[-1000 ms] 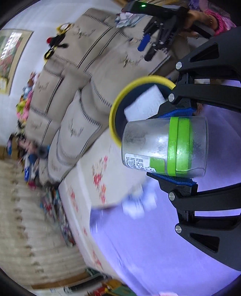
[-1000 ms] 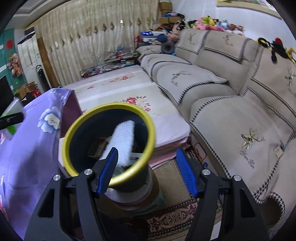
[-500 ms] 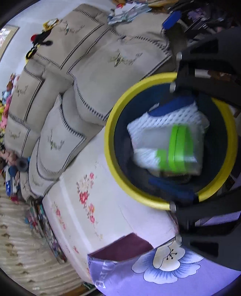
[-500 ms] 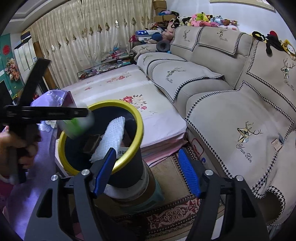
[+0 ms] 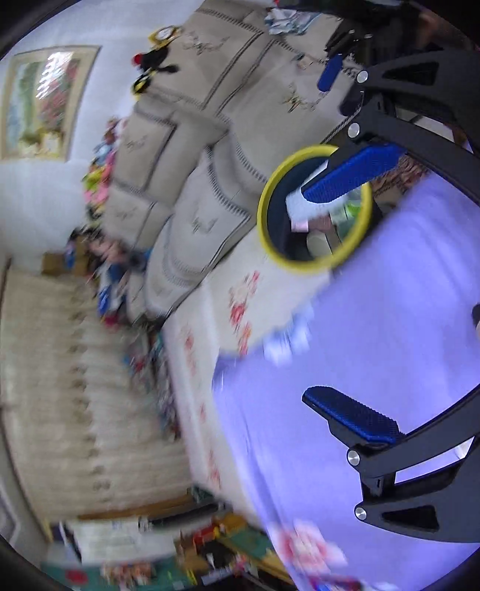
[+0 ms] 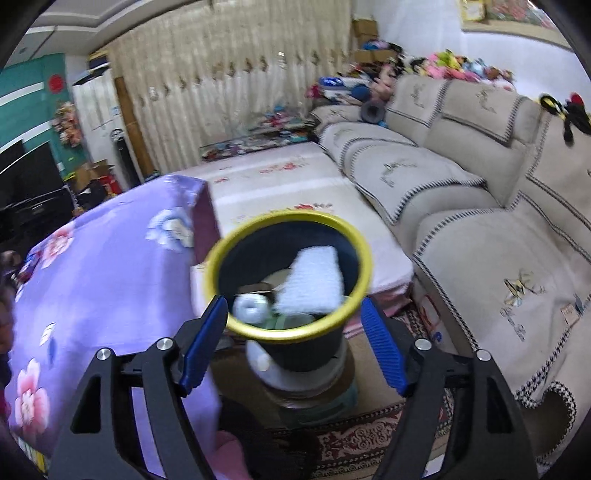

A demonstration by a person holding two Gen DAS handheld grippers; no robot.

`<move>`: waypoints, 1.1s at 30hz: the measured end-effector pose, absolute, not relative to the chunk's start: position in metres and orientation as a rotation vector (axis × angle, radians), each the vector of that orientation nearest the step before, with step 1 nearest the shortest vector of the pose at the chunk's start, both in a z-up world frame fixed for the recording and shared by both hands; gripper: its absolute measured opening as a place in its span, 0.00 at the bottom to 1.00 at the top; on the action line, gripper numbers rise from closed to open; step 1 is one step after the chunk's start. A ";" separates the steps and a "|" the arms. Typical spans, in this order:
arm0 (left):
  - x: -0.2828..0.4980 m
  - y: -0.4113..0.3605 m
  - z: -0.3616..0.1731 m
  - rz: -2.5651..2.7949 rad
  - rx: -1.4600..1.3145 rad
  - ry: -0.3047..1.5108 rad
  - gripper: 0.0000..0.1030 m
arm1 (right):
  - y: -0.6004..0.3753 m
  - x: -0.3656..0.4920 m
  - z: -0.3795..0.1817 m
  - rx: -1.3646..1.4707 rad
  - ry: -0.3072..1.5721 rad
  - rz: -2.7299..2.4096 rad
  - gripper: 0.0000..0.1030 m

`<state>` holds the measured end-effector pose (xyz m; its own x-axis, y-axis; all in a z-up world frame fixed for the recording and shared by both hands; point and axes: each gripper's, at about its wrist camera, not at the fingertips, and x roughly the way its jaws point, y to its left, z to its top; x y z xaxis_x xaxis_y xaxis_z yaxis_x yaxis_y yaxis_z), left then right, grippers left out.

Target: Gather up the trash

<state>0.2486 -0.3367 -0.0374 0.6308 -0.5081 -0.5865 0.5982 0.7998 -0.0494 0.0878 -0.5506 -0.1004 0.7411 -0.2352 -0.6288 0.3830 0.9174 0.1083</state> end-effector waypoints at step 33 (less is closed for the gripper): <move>0.106 -0.071 -0.011 -0.155 0.011 0.465 0.95 | -0.425 0.043 -0.035 0.097 0.509 -0.181 0.88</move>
<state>0.1056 -0.0706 -0.0111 0.8821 -0.1468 -0.4475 0.1518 0.9881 -0.0250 0.0432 -0.4248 -0.0349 0.8577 -0.1475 -0.4925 0.1958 0.9795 0.0477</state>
